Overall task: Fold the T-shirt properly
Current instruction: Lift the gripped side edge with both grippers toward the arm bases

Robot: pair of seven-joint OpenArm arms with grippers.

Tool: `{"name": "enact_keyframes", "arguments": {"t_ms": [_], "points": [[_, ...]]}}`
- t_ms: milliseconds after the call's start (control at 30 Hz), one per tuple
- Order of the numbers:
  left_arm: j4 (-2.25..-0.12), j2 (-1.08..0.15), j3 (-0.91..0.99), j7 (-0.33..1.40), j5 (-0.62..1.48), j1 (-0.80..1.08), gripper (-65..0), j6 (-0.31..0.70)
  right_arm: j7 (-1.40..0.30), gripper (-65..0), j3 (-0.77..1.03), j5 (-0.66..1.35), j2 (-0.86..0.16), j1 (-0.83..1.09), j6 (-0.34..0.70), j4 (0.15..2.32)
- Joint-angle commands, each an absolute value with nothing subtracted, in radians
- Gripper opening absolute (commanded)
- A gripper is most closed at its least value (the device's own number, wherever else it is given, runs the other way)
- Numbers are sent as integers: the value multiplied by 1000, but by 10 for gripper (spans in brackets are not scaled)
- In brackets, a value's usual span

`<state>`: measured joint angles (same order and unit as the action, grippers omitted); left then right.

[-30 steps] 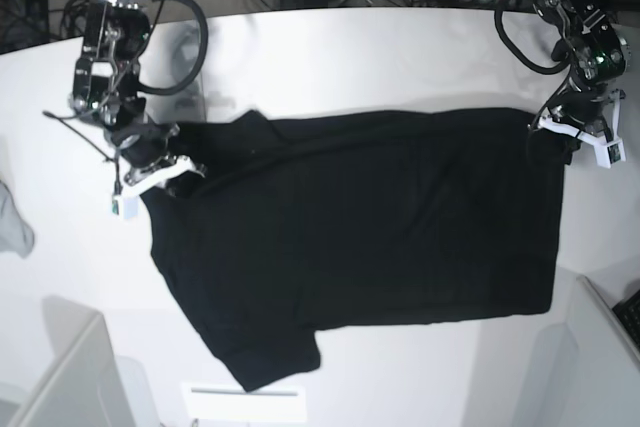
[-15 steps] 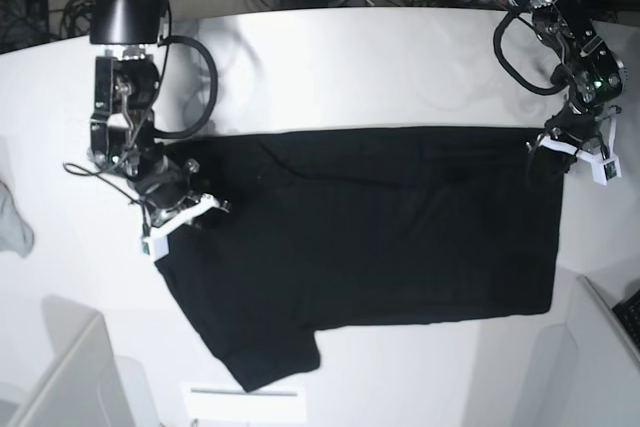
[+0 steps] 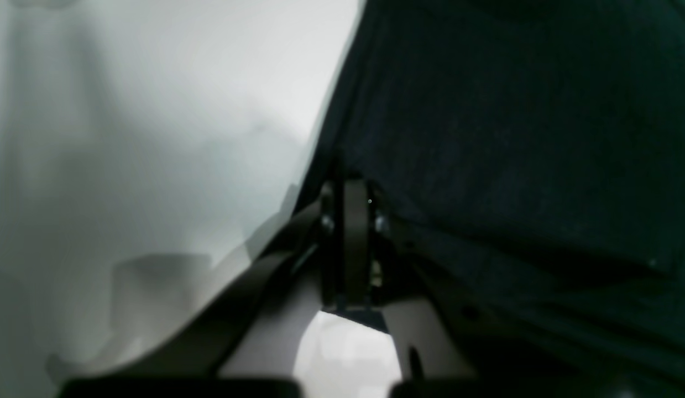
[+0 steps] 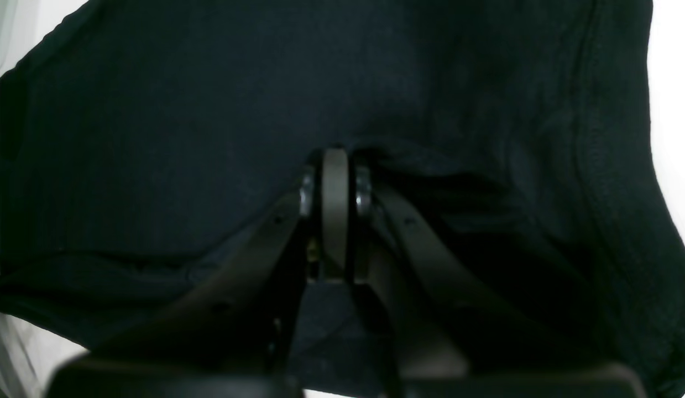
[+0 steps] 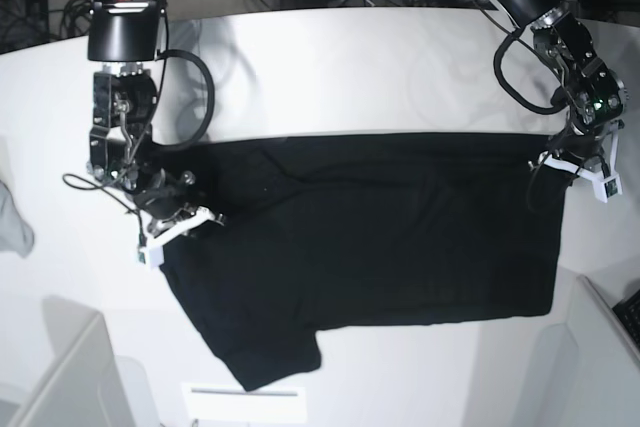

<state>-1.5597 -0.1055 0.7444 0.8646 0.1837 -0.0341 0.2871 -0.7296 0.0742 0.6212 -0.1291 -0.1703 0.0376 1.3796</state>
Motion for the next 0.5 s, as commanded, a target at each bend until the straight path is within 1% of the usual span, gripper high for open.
{"name": "enact_keyframes", "arguments": {"t_ms": [0, 467], "points": [[-1577, -122, 745, 843, 188, -50, -650, 289, -708, -650, 76, 631, -139, -194, 44, 1391], [-1577, -125, 745, 843, 188, -62, -650, 289, -713, -650, 82, 633, -139, -193, 42, 1392]]}}
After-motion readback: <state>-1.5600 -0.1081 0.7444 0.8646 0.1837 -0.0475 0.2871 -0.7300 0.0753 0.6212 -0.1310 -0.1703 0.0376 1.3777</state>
